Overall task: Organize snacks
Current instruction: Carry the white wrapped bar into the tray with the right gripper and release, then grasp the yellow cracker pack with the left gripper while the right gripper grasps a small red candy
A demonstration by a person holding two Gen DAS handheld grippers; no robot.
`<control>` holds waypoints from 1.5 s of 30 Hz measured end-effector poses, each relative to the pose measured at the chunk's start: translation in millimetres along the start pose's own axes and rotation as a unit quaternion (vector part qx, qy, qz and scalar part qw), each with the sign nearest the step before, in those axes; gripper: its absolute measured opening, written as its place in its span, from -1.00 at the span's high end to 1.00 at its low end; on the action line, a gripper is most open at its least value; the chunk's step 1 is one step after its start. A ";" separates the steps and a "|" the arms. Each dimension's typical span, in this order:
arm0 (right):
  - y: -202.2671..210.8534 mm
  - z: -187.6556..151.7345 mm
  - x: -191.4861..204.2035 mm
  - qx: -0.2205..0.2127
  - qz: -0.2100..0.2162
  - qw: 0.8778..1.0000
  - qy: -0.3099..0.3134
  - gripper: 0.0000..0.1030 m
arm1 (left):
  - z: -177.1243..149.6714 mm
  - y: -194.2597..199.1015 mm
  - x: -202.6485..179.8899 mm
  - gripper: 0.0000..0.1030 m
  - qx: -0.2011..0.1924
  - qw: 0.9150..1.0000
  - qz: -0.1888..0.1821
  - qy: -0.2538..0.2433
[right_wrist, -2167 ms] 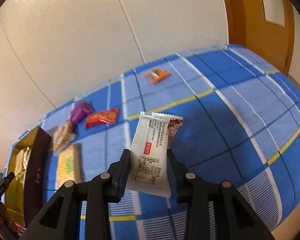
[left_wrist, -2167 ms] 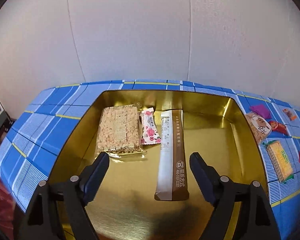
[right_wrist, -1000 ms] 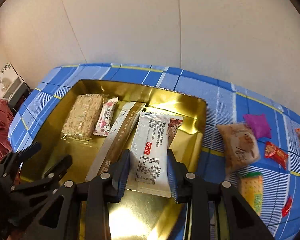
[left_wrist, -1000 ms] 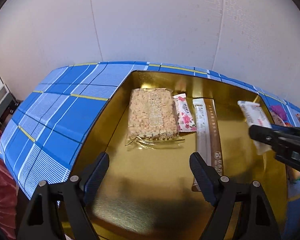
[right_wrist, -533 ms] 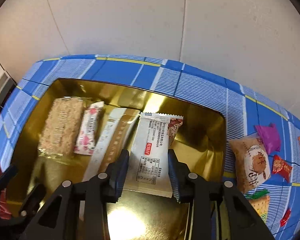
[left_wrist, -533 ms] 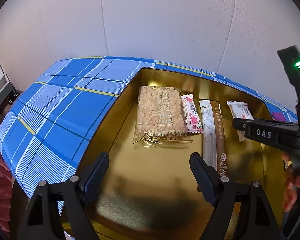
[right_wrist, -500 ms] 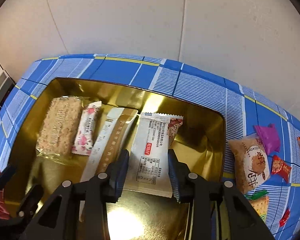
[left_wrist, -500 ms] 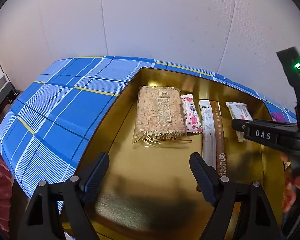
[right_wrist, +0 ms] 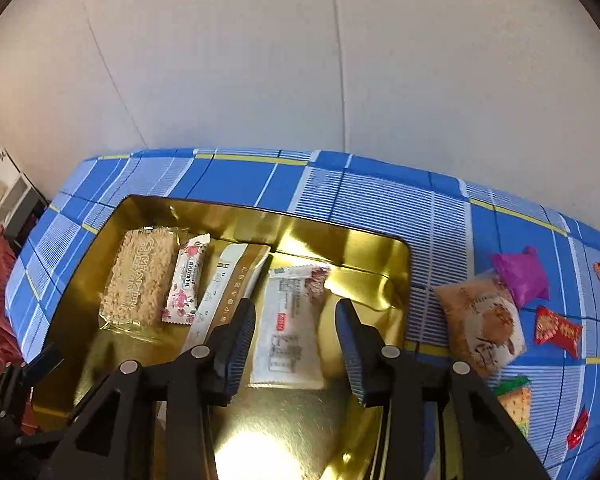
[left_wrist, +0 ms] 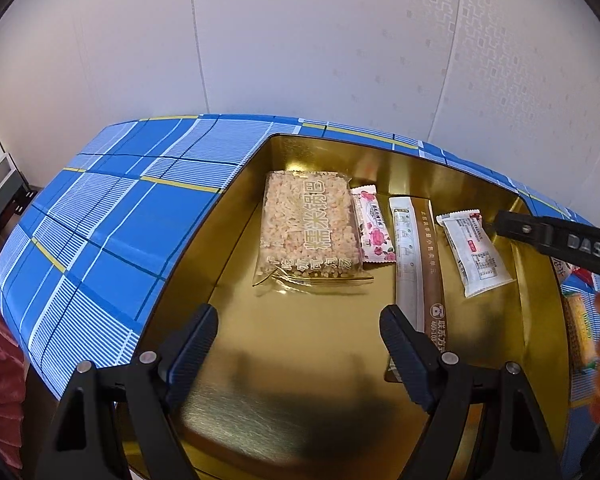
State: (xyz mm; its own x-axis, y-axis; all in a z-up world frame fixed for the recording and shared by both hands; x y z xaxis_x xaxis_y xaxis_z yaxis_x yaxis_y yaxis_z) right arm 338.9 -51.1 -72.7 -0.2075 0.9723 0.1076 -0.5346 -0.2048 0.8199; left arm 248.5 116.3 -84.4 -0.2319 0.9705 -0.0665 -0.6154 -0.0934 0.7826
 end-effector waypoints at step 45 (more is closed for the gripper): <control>123.8 -172.4 -254.0 -0.059 -0.137 0.960 -0.235 0.18 | -7.1 20.3 -28.4 -0.84 -0.051 0.997 0.006 -0.064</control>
State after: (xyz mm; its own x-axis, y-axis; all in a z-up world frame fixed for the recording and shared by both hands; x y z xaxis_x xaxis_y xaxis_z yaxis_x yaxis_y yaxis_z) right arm 184.3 -342.8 -95.5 0.3326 0.9291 0.1614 -0.6116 0.0822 0.7869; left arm 237.2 85.3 -71.1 -0.1459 0.9889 0.0278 -0.6884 -0.1216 0.7151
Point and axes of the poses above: each gripper's, at about its wrist camera, not at the fingertips, and y roughly against the way its jaws point, x to its left, z to its top, the point moved 10 cm from there along -y, roughly the way its jaws point, and after that the axes turned 6 degrees about y, right-handed, at the moved point
